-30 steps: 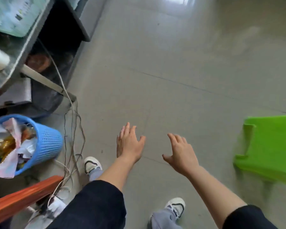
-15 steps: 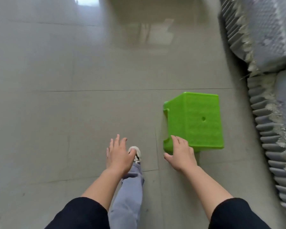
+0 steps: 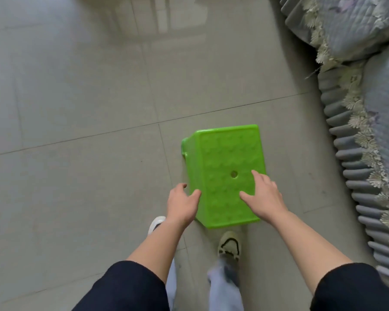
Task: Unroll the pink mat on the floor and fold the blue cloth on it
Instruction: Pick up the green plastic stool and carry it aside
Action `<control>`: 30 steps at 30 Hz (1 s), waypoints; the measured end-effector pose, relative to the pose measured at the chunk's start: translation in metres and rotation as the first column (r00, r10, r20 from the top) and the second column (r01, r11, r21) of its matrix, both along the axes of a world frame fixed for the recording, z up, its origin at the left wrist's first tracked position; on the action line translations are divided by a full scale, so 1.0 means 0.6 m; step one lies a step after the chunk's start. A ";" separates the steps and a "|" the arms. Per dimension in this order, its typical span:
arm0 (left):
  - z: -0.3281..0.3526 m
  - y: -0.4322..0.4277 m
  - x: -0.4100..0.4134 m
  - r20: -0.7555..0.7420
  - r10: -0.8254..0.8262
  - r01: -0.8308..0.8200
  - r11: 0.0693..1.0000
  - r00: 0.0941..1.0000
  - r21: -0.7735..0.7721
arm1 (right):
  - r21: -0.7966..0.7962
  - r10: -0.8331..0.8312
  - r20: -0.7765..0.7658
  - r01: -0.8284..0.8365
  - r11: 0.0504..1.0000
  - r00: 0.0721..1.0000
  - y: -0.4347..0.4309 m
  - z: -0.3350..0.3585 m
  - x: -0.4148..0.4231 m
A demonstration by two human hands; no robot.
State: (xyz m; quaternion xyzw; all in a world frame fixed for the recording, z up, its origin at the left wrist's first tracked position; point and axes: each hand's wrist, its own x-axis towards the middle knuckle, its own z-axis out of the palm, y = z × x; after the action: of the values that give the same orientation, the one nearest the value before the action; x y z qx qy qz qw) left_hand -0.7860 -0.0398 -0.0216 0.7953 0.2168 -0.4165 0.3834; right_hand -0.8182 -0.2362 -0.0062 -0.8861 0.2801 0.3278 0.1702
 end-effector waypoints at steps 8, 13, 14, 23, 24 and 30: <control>-0.124 -0.106 -0.064 -0.682 0.644 -0.762 0.617 0.346 0.196 | 0.043 0.221 0.038 -0.222 0.974 0.975 -0.109 -0.113 0.091; -0.167 -0.127 -0.092 -0.652 0.715 -0.878 0.453 0.252 0.157 | 0.005 0.353 0.063 -0.354 0.935 0.933 -0.131 -0.150 0.157; -0.169 -0.123 -0.082 -0.580 0.772 -0.882 0.434 0.259 0.184 | 0.001 0.380 0.062 -0.381 0.924 0.923 -0.131 -0.155 0.170; -0.180 -0.008 0.063 -0.056 0.953 -0.954 0.296 0.298 -0.035 | -0.247 0.429 0.346 -0.360 0.899 0.834 -0.100 -0.175 0.303; -0.186 -0.009 0.062 -0.098 0.932 -0.937 0.347 0.350 -0.048 | -0.221 0.386 0.375 -0.323 0.920 0.843 -0.101 -0.175 0.322; -0.212 -0.020 0.053 -0.302 0.885 -0.935 0.324 0.353 -0.145 | -0.107 0.303 0.192 -0.287 0.952 0.933 -0.099 -0.193 0.363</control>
State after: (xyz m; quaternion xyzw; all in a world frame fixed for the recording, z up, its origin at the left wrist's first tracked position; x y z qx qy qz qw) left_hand -0.7544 -0.0517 -0.1486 0.4299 0.5932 -0.2203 0.6440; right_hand -0.6002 -0.2958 -0.1221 -0.9531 0.1372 0.2449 0.1128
